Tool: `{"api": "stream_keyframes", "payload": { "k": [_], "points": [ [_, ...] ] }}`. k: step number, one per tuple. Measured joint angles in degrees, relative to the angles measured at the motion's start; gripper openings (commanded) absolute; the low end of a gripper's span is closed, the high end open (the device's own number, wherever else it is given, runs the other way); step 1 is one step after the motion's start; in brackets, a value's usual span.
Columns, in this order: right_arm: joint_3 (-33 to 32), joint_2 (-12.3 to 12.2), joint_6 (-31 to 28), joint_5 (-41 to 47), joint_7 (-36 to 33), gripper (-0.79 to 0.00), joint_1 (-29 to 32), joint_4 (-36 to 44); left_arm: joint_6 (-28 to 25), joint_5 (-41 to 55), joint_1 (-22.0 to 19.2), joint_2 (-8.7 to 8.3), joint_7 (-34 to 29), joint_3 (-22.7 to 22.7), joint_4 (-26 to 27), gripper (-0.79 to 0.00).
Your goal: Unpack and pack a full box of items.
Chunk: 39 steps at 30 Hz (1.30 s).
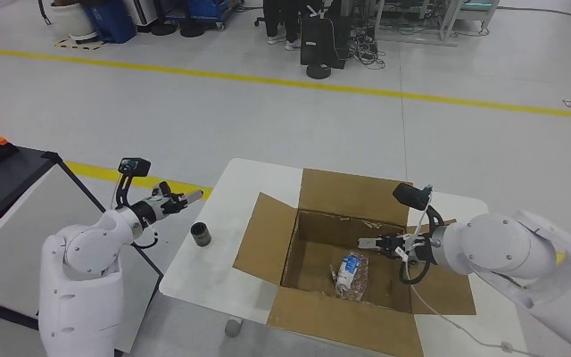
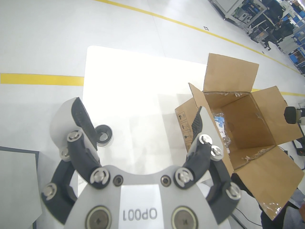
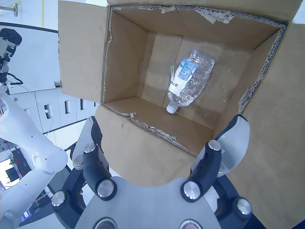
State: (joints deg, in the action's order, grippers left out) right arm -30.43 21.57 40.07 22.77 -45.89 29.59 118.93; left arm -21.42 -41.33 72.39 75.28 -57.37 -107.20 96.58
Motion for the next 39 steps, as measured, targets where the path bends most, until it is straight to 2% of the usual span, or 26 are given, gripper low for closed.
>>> {"api": "stream_keyframes", "payload": {
  "k": [7, 12, 21, 36, 39],
  "points": [
    [0.0, 0.0, 0.0, 0.0, 0.0, 0.0, 0.0, 0.0, -3.78, -0.76, 2.1, -0.81, 5.19, 0.05, -4.64, 0.0],
    [0.0, 0.0, 0.0, 0.0, 0.0, 0.0, 0.0, 0.0, -6.5, -0.71, 3.18, -1.22, 11.25, 0.65, -8.47, 0.0],
    [0.0, 0.0, 0.0, 0.0, 0.0, 0.0, 0.0, 0.0, -8.36, -11.83, 4.79, -1.93, 24.18, 2.3, -12.28, 0.0],
    [0.0, 0.0, 0.0, 0.0, 0.0, 0.0, 0.0, 0.0, -8.42, -12.08, 4.96, -1.97, 24.15, 2.43, -12.13, 0.0],
    [0.0, 0.0, 0.0, 0.0, 0.0, 0.0, 0.0, 0.0, -10.6, -14.84, 6.06, -2.28, 25.85, 3.12, -13.04, 0.0]
  ]
}}
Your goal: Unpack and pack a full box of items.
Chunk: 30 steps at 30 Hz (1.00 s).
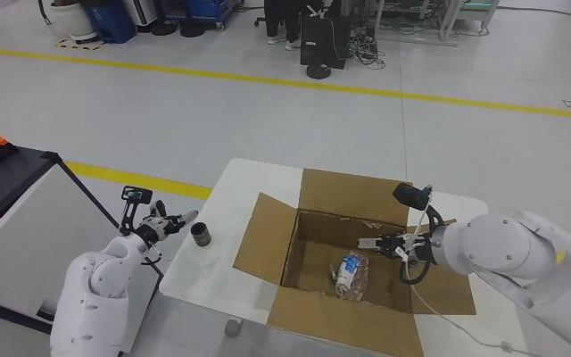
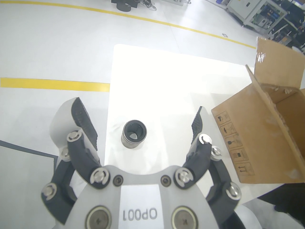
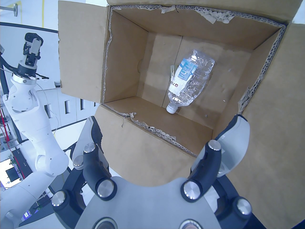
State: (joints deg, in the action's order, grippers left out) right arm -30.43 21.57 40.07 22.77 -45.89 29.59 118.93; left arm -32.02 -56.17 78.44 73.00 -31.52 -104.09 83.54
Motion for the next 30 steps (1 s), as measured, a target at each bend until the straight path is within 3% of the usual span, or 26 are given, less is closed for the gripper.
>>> {"api": "stream_keyframes", "payload": {
  "k": [12, 16, 20, 30],
  "points": [
    [0.0, 0.0, 0.0, 0.0, 0.0, 0.0, 0.0, 0.0, -3.67, -5.85, 0.38, -1.08, 8.62, 1.94, -9.13, 0.0],
    [0.0, 0.0, 0.0, 0.0, 0.0, 0.0, 0.0, 0.0, -1.02, -12.2, -0.26, -1.16, 14.02, 4.53, -10.74, 0.0],
    [0.0, 0.0, 0.0, 0.0, 0.0, 0.0, 0.0, 0.0, 3.93, -19.44, -1.0, -0.77, 23.74, 8.64, -14.23, 0.0],
    [0.0, 0.0, 0.0, 0.0, 0.0, 0.0, 0.0, 0.0, 3.01, -23.05, -3.34, -0.98, 31.54, 12.31, -21.92, 0.0]
  ]
}}
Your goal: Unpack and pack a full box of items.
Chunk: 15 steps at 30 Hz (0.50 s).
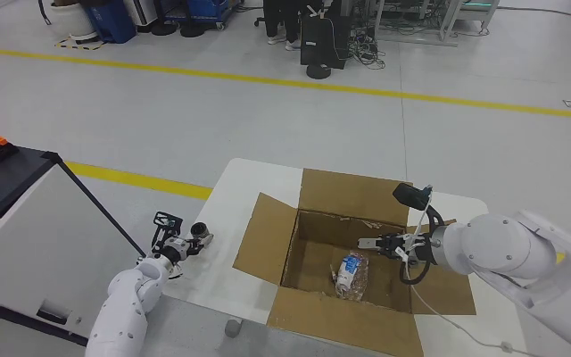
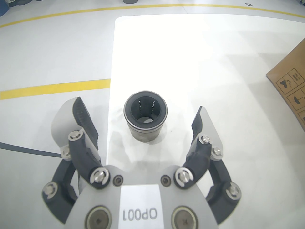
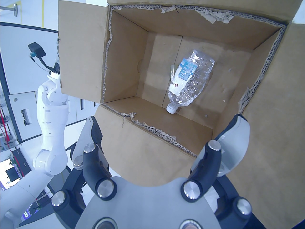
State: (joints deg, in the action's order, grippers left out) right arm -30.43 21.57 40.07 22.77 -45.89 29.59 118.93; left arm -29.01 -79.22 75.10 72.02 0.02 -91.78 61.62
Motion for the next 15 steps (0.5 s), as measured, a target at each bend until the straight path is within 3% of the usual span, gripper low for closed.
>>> {"api": "stream_keyframes", "payload": {
  "k": [15],
  "points": [
    [0.0, 0.0, 0.0, 0.0, 0.0, 0.0, 0.0, 0.0, 3.61, 1.35, -3.45, 0.15, -1.45, 3.25, -5.61, 0.0]
  ]
}}
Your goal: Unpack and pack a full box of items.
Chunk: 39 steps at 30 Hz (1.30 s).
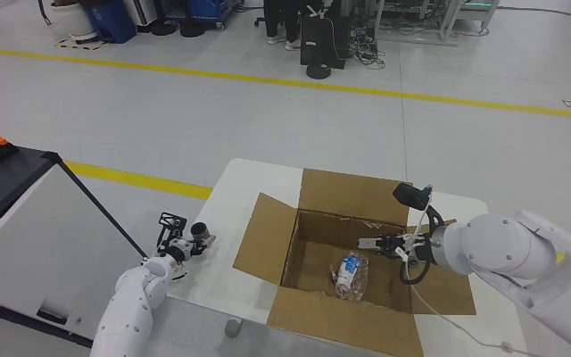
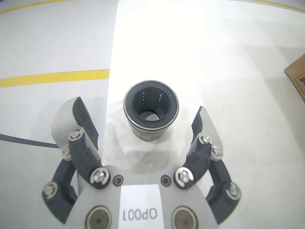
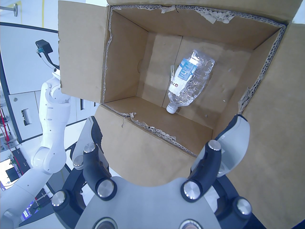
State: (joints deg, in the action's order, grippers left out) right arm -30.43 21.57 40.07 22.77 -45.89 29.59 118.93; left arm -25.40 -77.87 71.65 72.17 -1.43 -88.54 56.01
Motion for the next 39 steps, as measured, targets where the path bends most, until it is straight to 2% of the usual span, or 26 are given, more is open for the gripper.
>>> {"api": "stream_keyframes", "payload": {
  "k": [9, 10, 11, 12, 13, 14, 27, 31, 34, 39],
  "points": [
    [0.0, 0.0, 0.0, 0.0, 0.0, 0.0, 0.0, 0.0, 0.09, 0.85, -1.66, -0.03, 0.11, 1.52, -2.81, 0.0],
    [0.0, 0.0, 0.0, 0.0, 0.0, 0.0, 0.0, 0.0, 0.0, 0.99, -1.75, -0.04, 0.1, 1.6, -2.97, -0.228],
    [0.0, 0.0, 0.0, 0.0, 0.0, 0.0, 0.0, 0.0, -0.04, 1.16, -1.86, -0.07, 0.11, 1.69, -3.15, -0.413],
    [0.0, 0.0, 0.0, 0.0, 0.0, 0.0, 0.0, 0.0, 0.02, 1.28, -1.93, -0.09, 0.12, 1.74, -3.27, -0.471],
    [0.0, 0.0, 0.0, 0.0, 0.0, 0.0, 0.0, 0.0, 0.19, 1.45, -1.99, -0.1, 0.12, 1.78, -3.39, -0.73],
    [0.0, 0.0, 0.0, 0.0, 0.0, 0.0, 0.0, 0.0, 0.41, 1.7, -2.1, -0.11, 0.06, 1.84, -3.52, -0.785],
    [0.0, 0.0, 0.0, 0.0, 0.0, 0.0, 0.0, 0.0, 1.07, 2.47, -1.96, -0.6, 0.68, 2.15, -3.32, -0.785],
    [0.0, 0.0, 0.0, 0.0, 0.0, 0.0, 0.0, 0.0, 1.37, 4.7, -1.43, -0.87, 1.15, 0.87, -2.13, -0.785],
    [0.0, 0.0, 0.0, 0.0, 0.0, 0.0, 0.0, 0.0, 1.09, 7.13, 0.23, -1.4, 0.7, -1.52, 1.06, -0.785],
    [0.0, 0.0, 0.0, 0.0, 0.0, 0.0, 0.0, 0.0, 1.76, 9.22, 5.55, -2.83, -6.85, -7.32, 11.91, -0.785]
  ]
}}
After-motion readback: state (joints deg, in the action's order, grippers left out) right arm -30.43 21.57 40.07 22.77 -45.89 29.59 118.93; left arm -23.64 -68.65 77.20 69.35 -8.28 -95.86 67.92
